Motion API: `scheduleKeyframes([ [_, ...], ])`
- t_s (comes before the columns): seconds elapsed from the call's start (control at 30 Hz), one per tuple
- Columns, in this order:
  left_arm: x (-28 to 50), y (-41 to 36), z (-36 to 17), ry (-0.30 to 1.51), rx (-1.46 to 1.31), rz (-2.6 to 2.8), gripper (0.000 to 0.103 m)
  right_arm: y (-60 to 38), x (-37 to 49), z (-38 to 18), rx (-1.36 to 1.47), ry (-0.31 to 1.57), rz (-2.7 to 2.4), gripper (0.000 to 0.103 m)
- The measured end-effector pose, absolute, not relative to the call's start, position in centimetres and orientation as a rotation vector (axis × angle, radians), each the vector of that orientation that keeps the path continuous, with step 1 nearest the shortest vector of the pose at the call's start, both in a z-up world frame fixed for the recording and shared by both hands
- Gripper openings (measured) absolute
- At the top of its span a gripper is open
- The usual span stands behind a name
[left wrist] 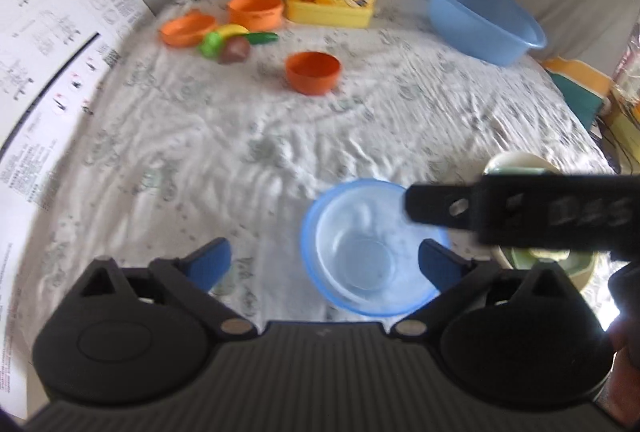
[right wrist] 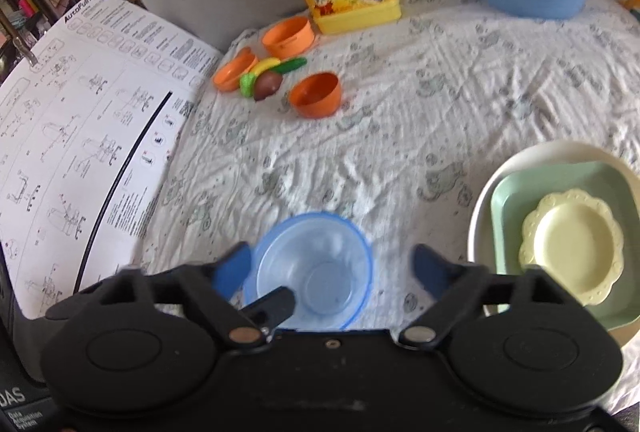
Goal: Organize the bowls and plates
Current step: 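Move both grippers to the orange cup and grasp its rim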
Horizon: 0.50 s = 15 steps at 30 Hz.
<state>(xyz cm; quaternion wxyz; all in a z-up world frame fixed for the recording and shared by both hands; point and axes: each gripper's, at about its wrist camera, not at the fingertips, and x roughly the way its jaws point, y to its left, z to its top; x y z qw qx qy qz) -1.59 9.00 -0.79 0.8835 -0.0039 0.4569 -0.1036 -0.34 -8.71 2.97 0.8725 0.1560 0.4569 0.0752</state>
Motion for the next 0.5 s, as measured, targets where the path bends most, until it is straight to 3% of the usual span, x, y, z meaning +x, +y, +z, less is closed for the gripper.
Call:
scheduleKeyframes([
  [0.5,-0.8,10.1,-2.5,1.021,-0.067,-0.217,0.103,-9.6,0.0,1.6,0.335,0.992,0.117,0.103],
])
